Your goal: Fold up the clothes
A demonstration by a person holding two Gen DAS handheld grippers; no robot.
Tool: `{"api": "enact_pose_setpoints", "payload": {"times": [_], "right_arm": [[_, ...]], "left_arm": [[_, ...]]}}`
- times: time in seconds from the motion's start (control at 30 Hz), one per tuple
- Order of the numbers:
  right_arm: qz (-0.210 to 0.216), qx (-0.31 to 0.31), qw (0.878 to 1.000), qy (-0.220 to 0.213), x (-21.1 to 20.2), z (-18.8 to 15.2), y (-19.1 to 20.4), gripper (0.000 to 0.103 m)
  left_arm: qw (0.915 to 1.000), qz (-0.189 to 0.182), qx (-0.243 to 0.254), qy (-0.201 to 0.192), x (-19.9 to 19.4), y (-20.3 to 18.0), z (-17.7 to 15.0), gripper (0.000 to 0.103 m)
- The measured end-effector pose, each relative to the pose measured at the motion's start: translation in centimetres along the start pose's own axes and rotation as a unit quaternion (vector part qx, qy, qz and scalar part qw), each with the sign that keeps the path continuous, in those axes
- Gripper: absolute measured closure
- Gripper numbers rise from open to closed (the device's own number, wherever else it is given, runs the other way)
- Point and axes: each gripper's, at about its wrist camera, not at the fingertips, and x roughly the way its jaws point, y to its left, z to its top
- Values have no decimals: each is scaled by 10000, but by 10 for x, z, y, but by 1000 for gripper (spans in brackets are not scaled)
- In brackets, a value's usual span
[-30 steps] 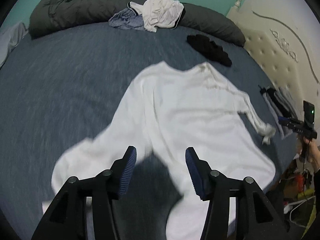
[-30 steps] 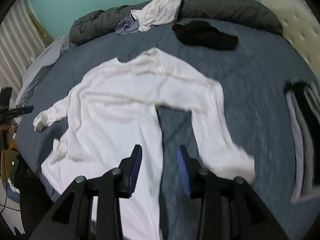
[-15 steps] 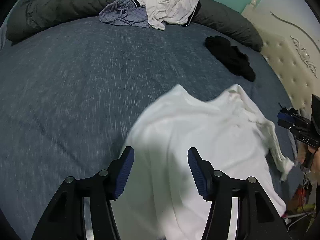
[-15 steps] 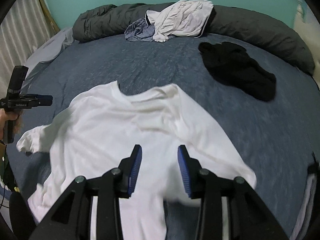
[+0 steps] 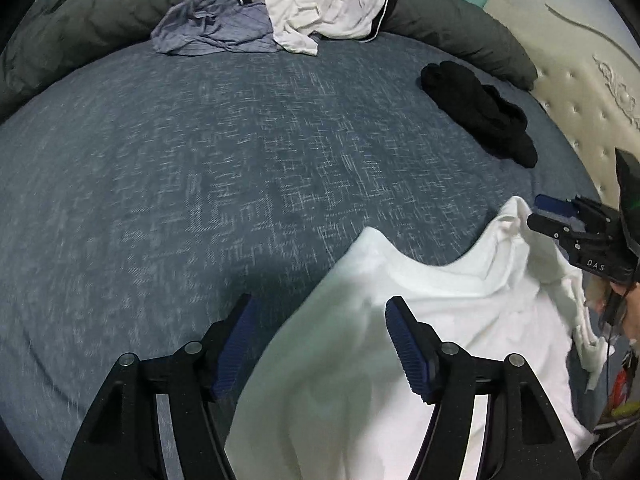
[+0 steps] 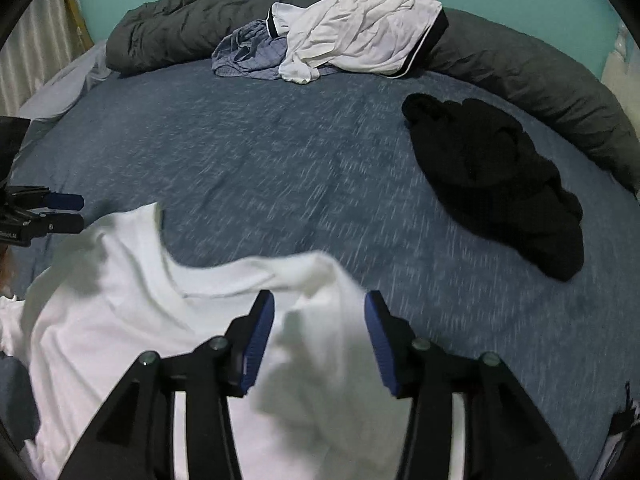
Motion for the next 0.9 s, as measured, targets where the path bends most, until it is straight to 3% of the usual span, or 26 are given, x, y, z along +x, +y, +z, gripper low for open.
{"api": "enact_pose_setpoints", "payload": {"times": [0.27,0.33,0.37,0.4,0.47,0.57,0.73,0.9], "right_arm": [[43,-143,9996,235,29,6,-8,59],[107,-203,9994,270,33,4,-7,87],[141,-205,9994,249,34,4,-7,90],[175,-193,9994,213,34,3,-7,97],[180,-119,9997,138,32,3,-10,101],[135,-11,9999,-2,25,5,-15,102],[34,149,9994,-310,4,18,-25,102],[143,458,9977,-483,-9,36,-46,102]], "left_arm": [[9998,-132,62,135,30,6,6,34],[9996,-187,130,161,34,5,6,50],[9995,-179,192,174,35,4,5,70],[9994,-166,254,179,35,2,5,82],[9992,-55,399,33,26,-2,8,95],[9979,113,607,-194,12,-9,13,97],[9944,413,526,-822,-30,-3,36,97],[9919,523,577,-1003,-51,-4,62,97]]}}
